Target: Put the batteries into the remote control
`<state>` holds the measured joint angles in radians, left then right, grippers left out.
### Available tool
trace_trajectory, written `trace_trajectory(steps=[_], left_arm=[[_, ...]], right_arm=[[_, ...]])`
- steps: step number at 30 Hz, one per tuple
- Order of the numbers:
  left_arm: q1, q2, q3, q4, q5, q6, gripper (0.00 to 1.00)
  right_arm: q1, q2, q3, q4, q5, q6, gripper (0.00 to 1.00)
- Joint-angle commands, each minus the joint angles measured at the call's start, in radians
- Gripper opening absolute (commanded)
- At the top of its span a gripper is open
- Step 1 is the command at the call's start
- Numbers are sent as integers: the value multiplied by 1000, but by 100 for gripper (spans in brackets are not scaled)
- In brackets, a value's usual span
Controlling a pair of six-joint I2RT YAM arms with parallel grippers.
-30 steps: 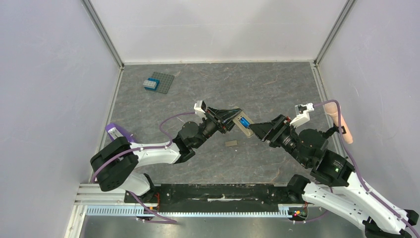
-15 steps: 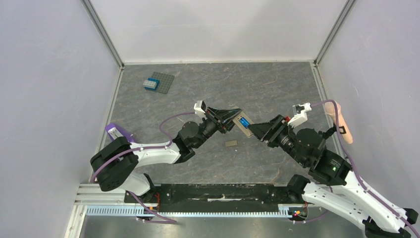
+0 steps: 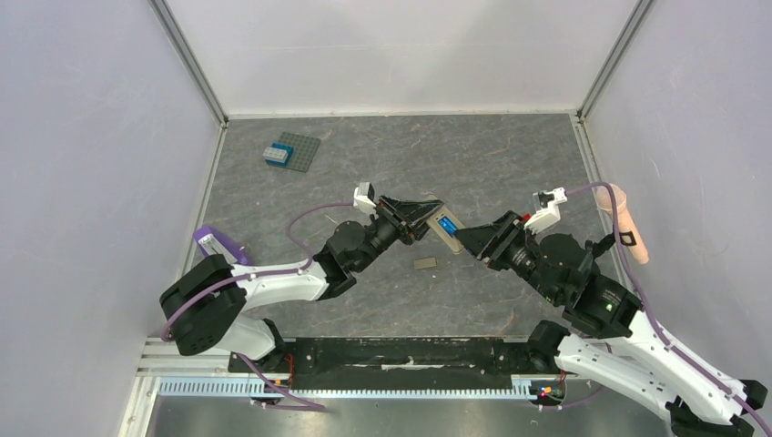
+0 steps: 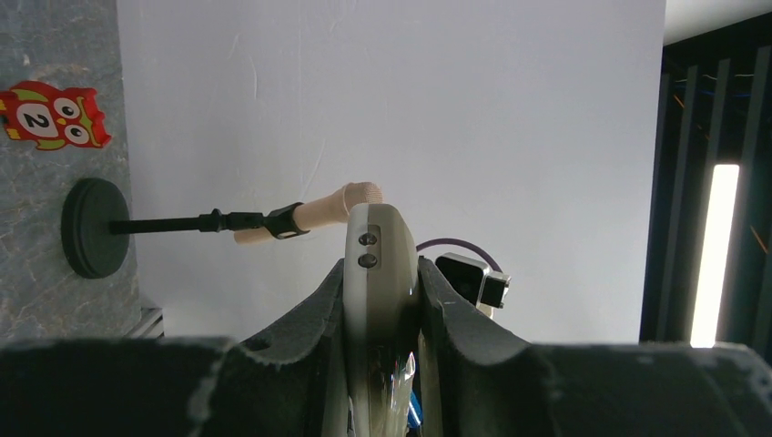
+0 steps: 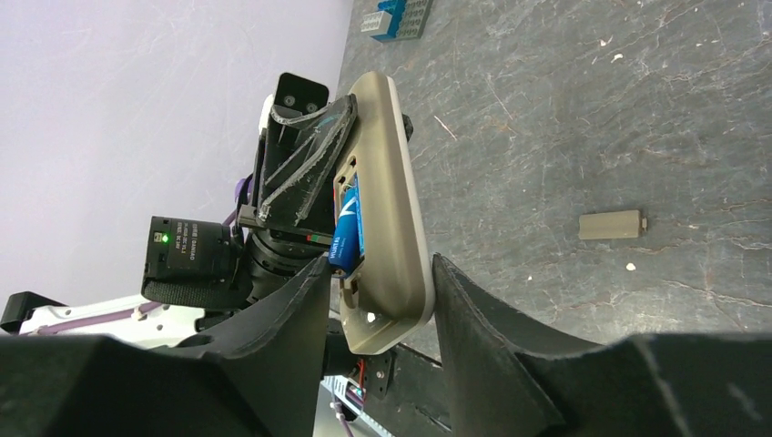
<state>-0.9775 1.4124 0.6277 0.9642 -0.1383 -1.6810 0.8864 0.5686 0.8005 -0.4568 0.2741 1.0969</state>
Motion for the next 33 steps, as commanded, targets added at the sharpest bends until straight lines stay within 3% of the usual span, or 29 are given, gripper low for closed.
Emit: trace_trajectory(steps=[1,13,17,24,33], left_arm=[[-33,-46,59,89,43,34,2],[-37,-47,64,98,47,52,2],[-36,-60,84,77,81,147,2],[-38,-116,191,-97,193,387,2],[-41,-130,221,-156,283,541,2]], right_arm=[[2,48,-29,-20,-25,-2,46],[3,96,-24,-44,-63,-18,31],[3,101,-18,-57,-70,-5,26],[2,119,-12,-58,-84,-24,28],[2,181,11,-99,-86,-49,28]])
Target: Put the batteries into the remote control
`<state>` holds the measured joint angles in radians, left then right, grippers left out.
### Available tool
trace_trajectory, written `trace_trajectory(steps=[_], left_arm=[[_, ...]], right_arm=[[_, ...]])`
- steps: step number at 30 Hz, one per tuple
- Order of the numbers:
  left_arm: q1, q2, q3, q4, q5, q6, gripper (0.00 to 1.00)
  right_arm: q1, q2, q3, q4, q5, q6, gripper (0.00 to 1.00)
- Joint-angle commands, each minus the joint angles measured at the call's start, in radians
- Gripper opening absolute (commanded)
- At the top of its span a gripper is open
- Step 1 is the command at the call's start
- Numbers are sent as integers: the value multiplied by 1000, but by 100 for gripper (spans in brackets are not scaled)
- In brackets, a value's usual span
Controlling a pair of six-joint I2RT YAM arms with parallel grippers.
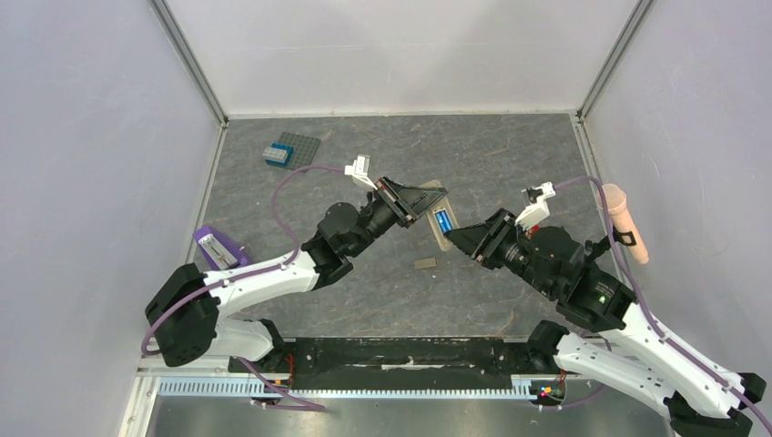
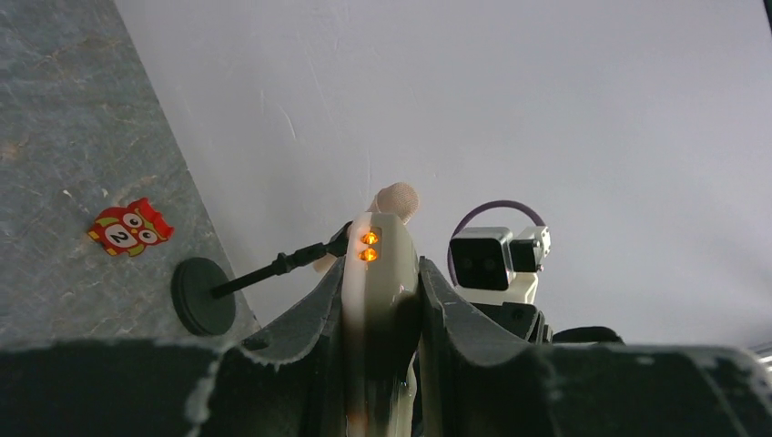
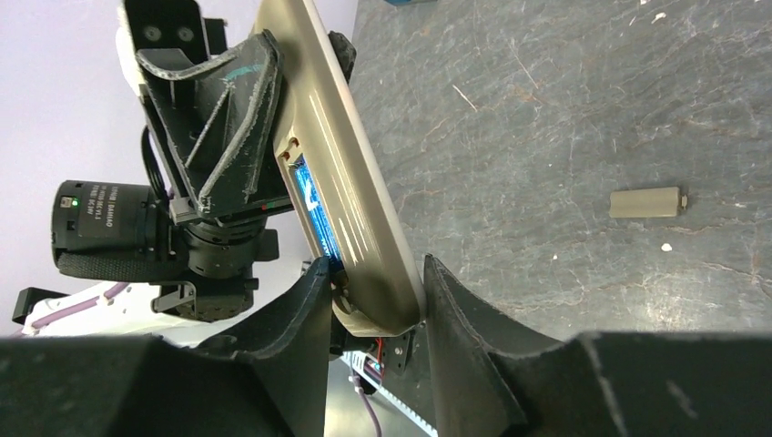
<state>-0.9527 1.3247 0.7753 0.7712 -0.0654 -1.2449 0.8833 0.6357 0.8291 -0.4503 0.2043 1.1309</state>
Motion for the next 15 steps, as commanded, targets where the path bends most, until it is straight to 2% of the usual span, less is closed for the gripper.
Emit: trace_trajectory(steps=[1,5,10,15], left_arm=[[-66,-50,73,25,213,125,2],[-67,-77,84,-41,232,221,2],[-68,-107,92,-111,226,306,2],[-68,-132,78,-133,179,308,2]], right_arm=[[5,121,-11,-117,-7,-82,28],[6,138,6,-145,14,-82,35],[5,163,34,-168,18,-76,56],[5,148,45,-169,28,-80,64]])
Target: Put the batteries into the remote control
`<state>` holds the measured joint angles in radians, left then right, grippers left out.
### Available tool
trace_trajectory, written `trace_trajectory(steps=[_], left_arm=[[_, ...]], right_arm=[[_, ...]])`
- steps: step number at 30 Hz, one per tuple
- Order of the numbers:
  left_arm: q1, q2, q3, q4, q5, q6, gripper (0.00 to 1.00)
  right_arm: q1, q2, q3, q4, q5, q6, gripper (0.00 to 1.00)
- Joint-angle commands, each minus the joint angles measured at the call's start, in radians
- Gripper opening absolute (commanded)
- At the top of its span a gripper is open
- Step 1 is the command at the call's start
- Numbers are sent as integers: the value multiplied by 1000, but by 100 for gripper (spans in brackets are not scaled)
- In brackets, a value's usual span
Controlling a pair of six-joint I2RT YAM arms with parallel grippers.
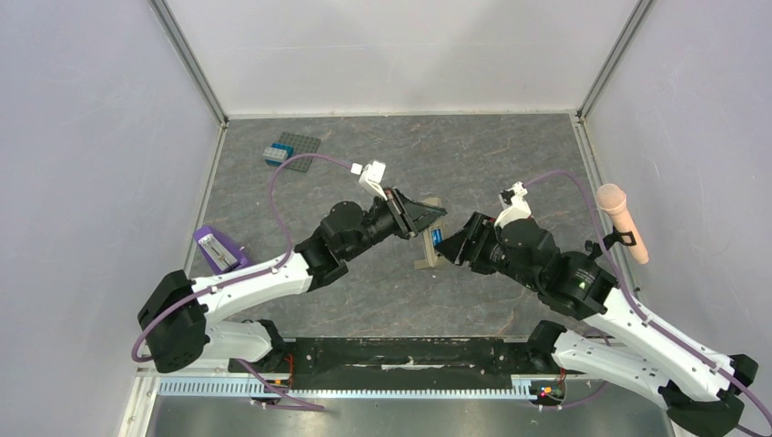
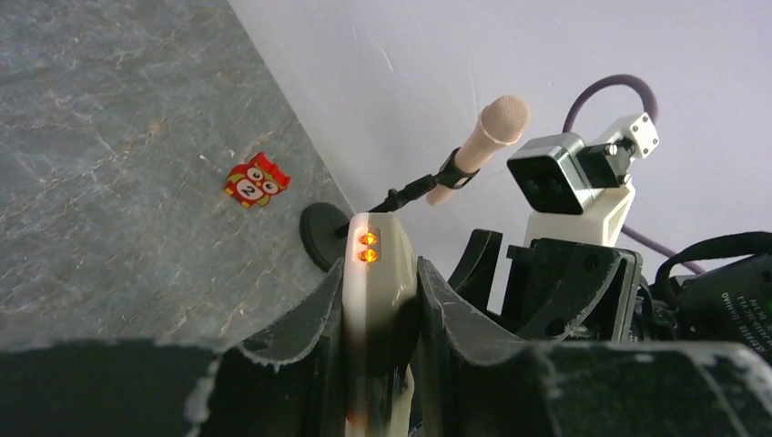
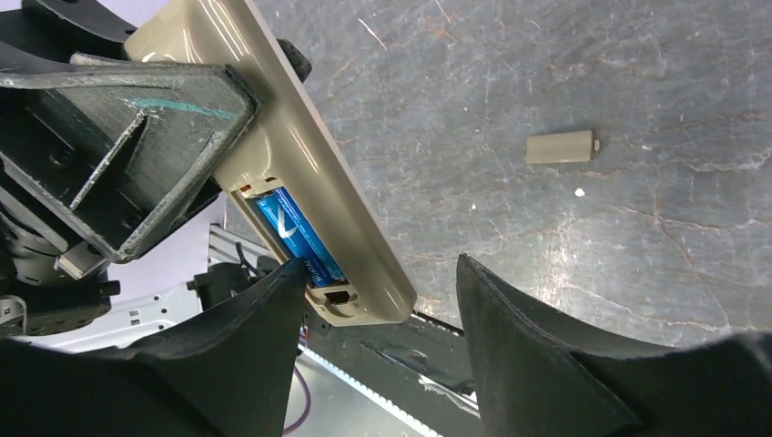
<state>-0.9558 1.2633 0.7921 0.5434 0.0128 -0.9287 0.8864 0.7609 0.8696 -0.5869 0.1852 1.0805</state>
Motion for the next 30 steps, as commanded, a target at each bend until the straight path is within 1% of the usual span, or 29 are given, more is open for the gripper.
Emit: trace_trajectory(steps=[1,6,11,13,19,21,23,25,28,30], left_arm=[[-64,-75,57,87,91,-9,2],[-64,-92,32,79,55,-9,2],[-64,-123,18,41,31,39,2],[-64,-144,16,9,16,79,2],[-61,-231,-32,-121,-100,139,2],[-61,-261,-54,-143,-124,134,2],[-59,-288,-72,-165,-133,114,2],[-58,-312,-81,-190,-139,102,2],[-58,-347,-99,-204,-134,77,2],[-56,-367,-103,-207,-110,55,2]], right_arm=[[1,17,5,-33,49,-33,65],[2,-31,18,-4,59,-64,70],[2,-105,24,74,35,-116,81],[2,-124,32,89,27,-133,83],[1,-164,29,137,6,-227,86],[2,-160,26,173,-43,-314,87],[3,-140,27,222,-149,-417,91],[2,-102,37,247,-265,-484,94],[1,-29,35,304,-448,-536,98],[2,15,18,355,-543,-526,98]])
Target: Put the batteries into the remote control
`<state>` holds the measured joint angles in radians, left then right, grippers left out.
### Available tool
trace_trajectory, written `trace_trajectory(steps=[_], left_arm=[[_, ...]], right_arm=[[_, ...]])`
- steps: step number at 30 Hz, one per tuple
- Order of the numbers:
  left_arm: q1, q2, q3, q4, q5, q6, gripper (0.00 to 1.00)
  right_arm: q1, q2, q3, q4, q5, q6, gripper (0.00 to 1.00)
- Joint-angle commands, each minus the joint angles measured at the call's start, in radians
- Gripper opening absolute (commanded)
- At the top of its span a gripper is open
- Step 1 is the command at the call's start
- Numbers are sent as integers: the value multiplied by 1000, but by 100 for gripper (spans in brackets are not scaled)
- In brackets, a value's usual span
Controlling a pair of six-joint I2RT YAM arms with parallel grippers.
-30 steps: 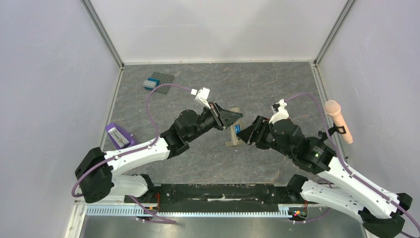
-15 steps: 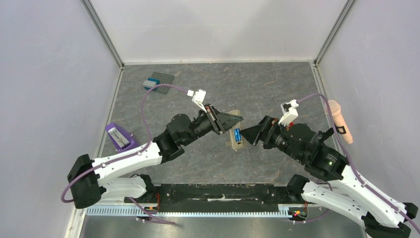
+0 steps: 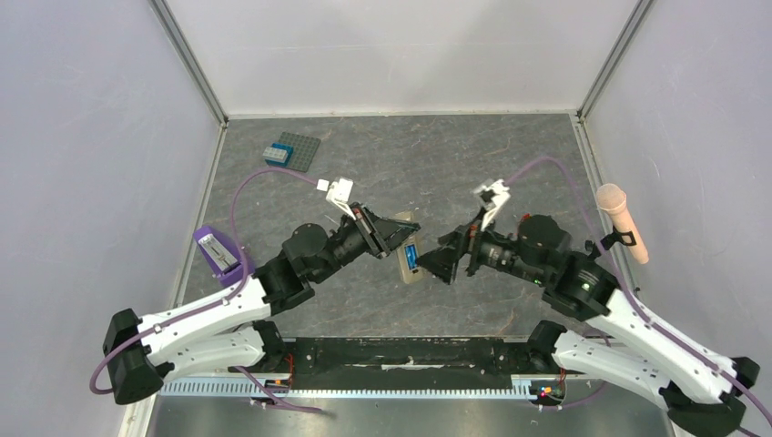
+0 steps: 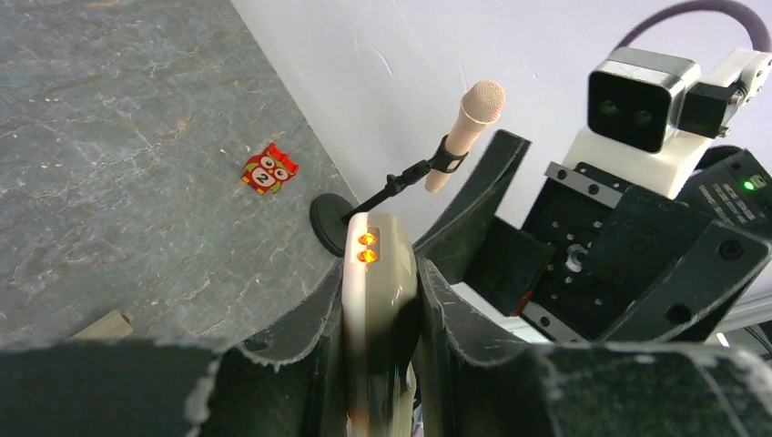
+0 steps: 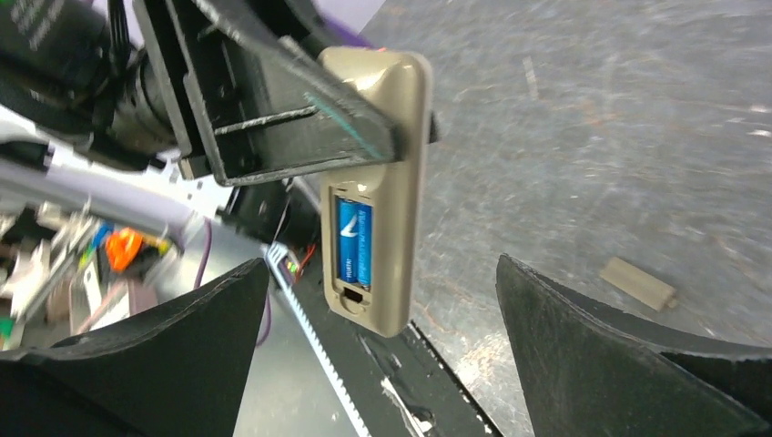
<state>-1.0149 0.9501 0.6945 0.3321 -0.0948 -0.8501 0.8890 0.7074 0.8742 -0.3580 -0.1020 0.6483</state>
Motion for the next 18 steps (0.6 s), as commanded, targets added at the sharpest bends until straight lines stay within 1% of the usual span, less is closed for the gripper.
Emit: trace_trajectory(steps=[1,3,7,8,9,11,12,13,16,18], left_arm=[[3,-62,-3,5,16,-28,2],[4,-80,1,4,56,-42,2],[4,-122,4,-6,133,-72,2],[4,-130,7,-10,147,-75,2],[4,-137,12,-22,158,-75,2],[4,-150,21,-42,172,-74,2],[5,-154,25,-44,179,-74,2],[4,-158,26,-44,188,-73,2],[4,-162,39,-45,224,-59,3],[4,-164,44,-41,248,-52,6]], right_arm=[[-1,88,1,155,-291,-81,98],[0,106,-33,221,-362,-51,98],[-1,111,-93,348,-451,-1,98],[-1,116,-101,381,-477,9,97],[-1,124,-108,409,-506,16,95],[0,143,-115,450,-557,40,88],[1,153,-116,462,-580,48,82],[1,165,-118,473,-595,57,74],[0,194,-118,491,-630,69,54],[1,202,-118,500,-633,77,47]])
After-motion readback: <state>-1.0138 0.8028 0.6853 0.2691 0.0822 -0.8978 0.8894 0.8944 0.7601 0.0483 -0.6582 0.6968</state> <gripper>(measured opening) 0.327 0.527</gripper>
